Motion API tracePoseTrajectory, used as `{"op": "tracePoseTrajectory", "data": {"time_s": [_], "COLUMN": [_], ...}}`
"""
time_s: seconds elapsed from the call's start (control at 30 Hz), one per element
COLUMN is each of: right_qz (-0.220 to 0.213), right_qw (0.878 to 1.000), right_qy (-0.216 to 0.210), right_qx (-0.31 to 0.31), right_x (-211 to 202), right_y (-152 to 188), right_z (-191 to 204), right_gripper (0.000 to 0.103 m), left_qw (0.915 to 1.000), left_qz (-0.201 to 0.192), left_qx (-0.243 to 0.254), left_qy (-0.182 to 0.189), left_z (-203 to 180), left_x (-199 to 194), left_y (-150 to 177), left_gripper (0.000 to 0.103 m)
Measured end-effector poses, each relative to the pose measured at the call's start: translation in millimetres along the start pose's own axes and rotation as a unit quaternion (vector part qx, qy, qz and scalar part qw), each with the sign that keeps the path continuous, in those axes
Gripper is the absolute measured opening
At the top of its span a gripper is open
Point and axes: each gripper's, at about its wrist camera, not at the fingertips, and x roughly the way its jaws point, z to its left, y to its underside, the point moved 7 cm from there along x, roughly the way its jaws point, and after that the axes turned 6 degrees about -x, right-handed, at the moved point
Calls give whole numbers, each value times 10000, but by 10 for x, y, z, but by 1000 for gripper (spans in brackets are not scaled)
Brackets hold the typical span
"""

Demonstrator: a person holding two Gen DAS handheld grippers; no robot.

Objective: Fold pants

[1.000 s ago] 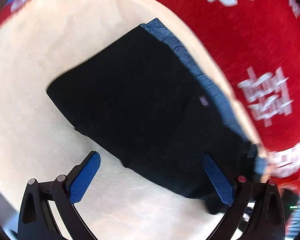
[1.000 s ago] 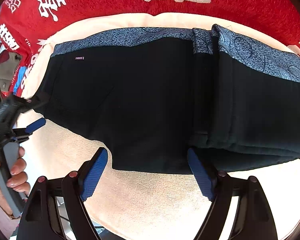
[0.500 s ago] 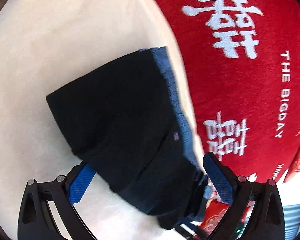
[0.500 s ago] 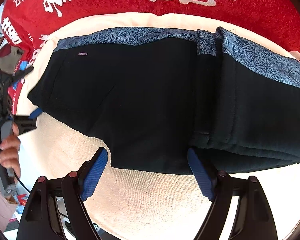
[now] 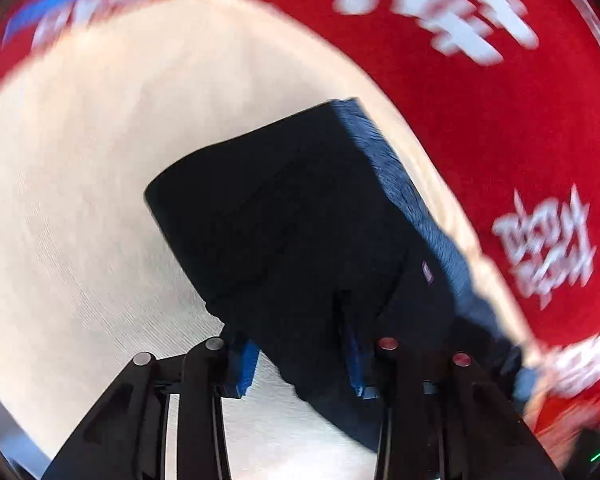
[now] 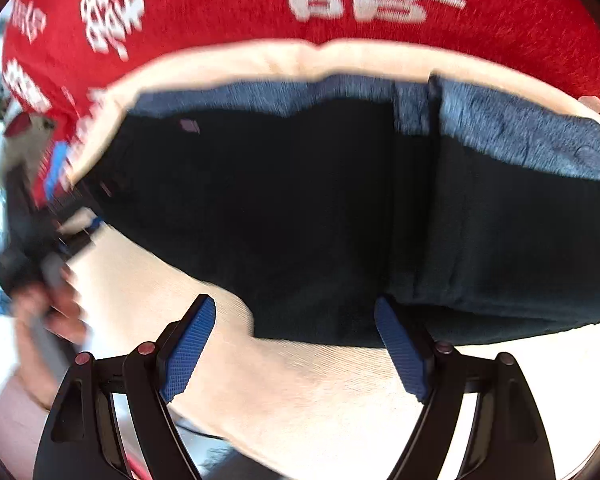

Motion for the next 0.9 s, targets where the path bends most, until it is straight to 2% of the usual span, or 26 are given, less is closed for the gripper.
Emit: {"op": "tracePoseTrajectory", "data": {"time_s": [0.03, 0.07, 0.1, 0.2, 0.27, 0.4, 0.5, 0.63, 0.7, 0.73, 0.77, 0.8, 0.83, 0.9], "right_qz": [-26, -26, 11, 228, 403, 1156, 1774, 2384, 2554, 2639, 2634, 2529, 2376, 2058], "right_qw": [9999, 9997, 9991, 9972, 9939, 9783, 9578, 9372, 9314, 9293, 9299, 9338, 9397, 9494], "right_qy": [-128, -238, -383, -718, -937, -998, -1034, -887, -757, -647, -538, -350, -394, -652], "right_qx": [67, 111, 157, 14, -428, -1402, -2010, -2388, -2478, -2500, -2512, -2506, -2427, -2281], "right_x": [-88, -149, -211, -312, -305, 22, 387, 788, 914, 977, 1012, 1005, 947, 769], "right_y": [-102, -198, -334, -791, -1094, -1438, -1477, -1361, -1283, -1263, -1299, -1326, -1359, -1399], "right_z": [10, 25, 60, 327, 674, 1499, 2018, 2343, 2358, 2330, 2290, 2210, 2149, 2037], "right_gripper": [85, 85, 85, 86, 90, 93, 93, 93, 91, 85, 41, 20, 19, 18], "left_qw": [9974, 9900, 9829, 9593, 9454, 9306, 9242, 9151, 9115, 9106, 9105, 9120, 9147, 9121], "left_qz": [-225, -448, -613, -1005, -1149, -1277, -1323, -1418, -1468, -1477, -1472, -1411, -1360, -1433], "left_qx": [605, 1195, 1561, 2416, 2799, 3159, 3292, 3469, 3533, 3546, 3549, 3519, 3492, 3595], "left_qy": [-306, -596, -763, -1058, -1210, -1338, -1413, -1486, -1513, -1522, -1532, -1566, -1511, -1353], "left_z": [-116, -224, -307, -510, -567, -609, -711, -727, -745, -757, -762, -753, -756, -853], "left_x": [-46, -87, -121, -217, -254, -313, -284, -289, -298, -298, -295, -289, -298, -388], "left_y": [43, 107, 155, 322, 402, 460, 499, 519, 536, 541, 545, 547, 555, 587], "left_gripper": [36, 36, 36, 36, 36, 36, 36, 36, 36, 36, 36, 36, 36, 36]}}
